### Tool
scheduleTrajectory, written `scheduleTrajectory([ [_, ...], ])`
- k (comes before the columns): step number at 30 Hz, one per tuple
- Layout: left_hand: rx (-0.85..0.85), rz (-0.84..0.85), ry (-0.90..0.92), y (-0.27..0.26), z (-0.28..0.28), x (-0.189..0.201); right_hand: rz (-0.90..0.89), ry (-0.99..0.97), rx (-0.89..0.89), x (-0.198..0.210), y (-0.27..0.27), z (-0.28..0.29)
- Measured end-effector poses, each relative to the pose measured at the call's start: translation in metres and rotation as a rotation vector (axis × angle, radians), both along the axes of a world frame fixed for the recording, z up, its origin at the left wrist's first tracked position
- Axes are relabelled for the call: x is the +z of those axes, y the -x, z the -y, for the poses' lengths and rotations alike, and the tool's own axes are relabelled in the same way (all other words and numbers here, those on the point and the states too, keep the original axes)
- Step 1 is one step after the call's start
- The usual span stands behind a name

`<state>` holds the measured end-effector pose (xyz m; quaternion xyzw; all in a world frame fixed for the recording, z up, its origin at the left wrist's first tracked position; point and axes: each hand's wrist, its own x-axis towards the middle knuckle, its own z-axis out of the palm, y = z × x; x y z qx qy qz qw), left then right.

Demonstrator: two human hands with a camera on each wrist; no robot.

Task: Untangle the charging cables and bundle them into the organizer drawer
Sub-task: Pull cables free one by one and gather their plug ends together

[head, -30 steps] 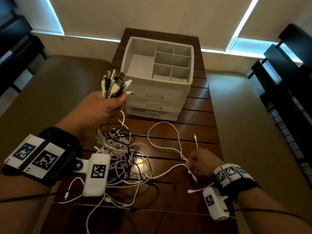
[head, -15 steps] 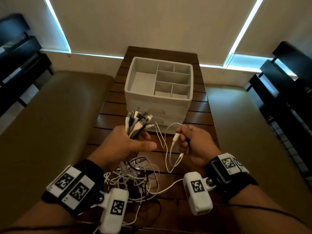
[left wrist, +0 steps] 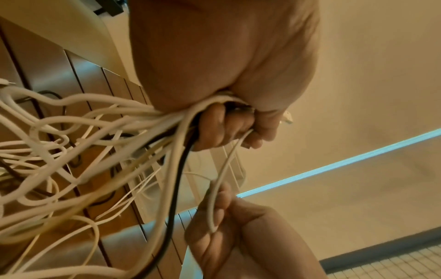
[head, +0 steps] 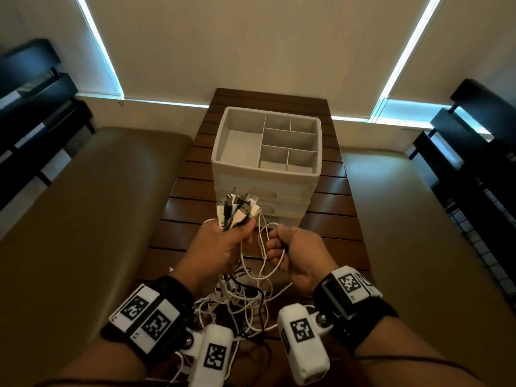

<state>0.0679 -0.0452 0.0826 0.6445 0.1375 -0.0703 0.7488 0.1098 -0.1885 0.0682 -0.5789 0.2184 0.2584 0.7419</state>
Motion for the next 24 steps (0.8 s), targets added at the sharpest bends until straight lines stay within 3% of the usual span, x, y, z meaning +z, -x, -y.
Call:
scheduleTrajectory([
  [3,0.040,0.003,0.053,-0.003,-0.012,0.001,-0.046,0.056,0.014,-0.012,0.002,0.006],
  [8,0.071,0.114,0.324,-0.007,-0.034,0.027,-0.135,0.266,0.063,-0.038,0.002,0.031],
  [12,0.082,0.235,0.139,-0.001,-0.045,0.065,-0.008,0.293,0.101,-0.047,-0.004,0.049],
  [15,0.117,0.340,-0.032,-0.004,-0.057,0.086,0.195,0.215,0.375,-0.036,-0.011,0.055],
  [17,0.140,0.379,-0.074,-0.010,-0.069,0.098,0.392,0.418,0.673,-0.023,-0.011,0.058],
  [19,0.155,0.368,-0.108,-0.020,-0.085,0.106,0.552,0.716,0.854,-0.017,-0.016,0.064],
  [24,0.268,0.250,-0.549,-0.028,-0.109,0.103,0.600,1.257,0.954,-0.012,-0.033,0.080],
])
